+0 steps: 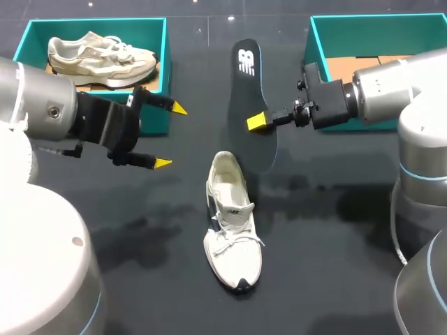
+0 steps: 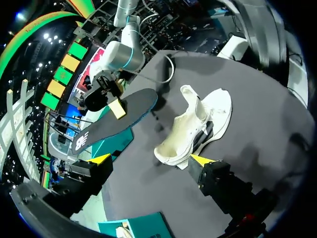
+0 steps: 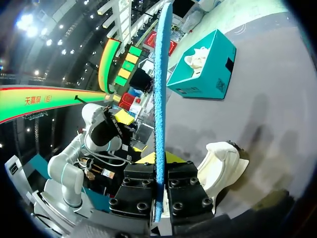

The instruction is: Take the shoe out of the shoebox, open the shoe tongue, remove and reinsert the insole, then place the shoe into the shoebox

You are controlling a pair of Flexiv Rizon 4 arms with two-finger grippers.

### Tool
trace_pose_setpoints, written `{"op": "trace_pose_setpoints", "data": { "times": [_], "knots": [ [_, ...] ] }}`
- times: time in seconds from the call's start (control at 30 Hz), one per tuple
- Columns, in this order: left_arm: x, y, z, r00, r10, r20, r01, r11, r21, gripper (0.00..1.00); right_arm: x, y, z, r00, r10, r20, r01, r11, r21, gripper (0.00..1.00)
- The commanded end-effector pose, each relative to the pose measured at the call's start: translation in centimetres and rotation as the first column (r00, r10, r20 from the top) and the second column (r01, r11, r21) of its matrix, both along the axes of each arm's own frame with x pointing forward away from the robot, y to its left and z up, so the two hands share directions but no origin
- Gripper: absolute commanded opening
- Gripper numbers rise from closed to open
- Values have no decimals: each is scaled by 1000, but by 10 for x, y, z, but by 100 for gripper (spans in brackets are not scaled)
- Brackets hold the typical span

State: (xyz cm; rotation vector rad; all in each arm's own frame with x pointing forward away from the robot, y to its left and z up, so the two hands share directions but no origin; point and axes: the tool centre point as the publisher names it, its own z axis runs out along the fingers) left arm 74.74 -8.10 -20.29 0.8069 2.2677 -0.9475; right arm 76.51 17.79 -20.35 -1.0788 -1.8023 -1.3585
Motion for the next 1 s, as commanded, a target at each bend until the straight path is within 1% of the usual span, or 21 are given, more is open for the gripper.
{"op": "trace_pose_setpoints", "data": {
  "times": [0.03,0.07,0.1,0.13,0.17,0.2,0.6,0.63,0.7,0.8,1.0],
  "knots": [
    [10,3,-5,954,143,-262,-119,987,104,100,-5,9,-10,999,-36,35,34,998,48,0],
    [12,3,-8,934,174,-313,-138,982,132,100,-4,10,-12,999,-34,36,33,998,46,0],
    [12,4,-10,917,201,-344,-167,978,125,100,-2,10,-13,998,-39,48,37,998,49,0],
    [13,5,-12,883,233,-407,-184,970,156,100,-1,11,-14,998,-41,57,38,997,60,0],
    [15,5,-14,858,267,-439,-204,961,185,100,1,12,-16,997,-40,59,37,998,58,0],
    [15,6,-15,839,321,-440,-243,944,224,100,1,12,-16,997,-40,59,37,998,58,0],
    [15,6,-15,839,321,-440,-243,944,224,100,1,12,-16,997,-40,59,37,998,58,0],
    [16,1,-21,822,346,-452,-260,935,243,100,1,12,-16,997,-40,59,37,998,58,0],
    [18,-3,-31,786,396,-475,-279,913,299,100,2,15,-21,996,-40,84,30,994,110,0],
    [15,-4,-42,773,410,-484,-269,903,335,100,4,17,-24,991,-56,120,41,991,125,0],
    [8,-3,-63,760,403,-510,-232,901,366,100,9,19,-24,980,-50,190,20,988,155,0]
  ]
}}
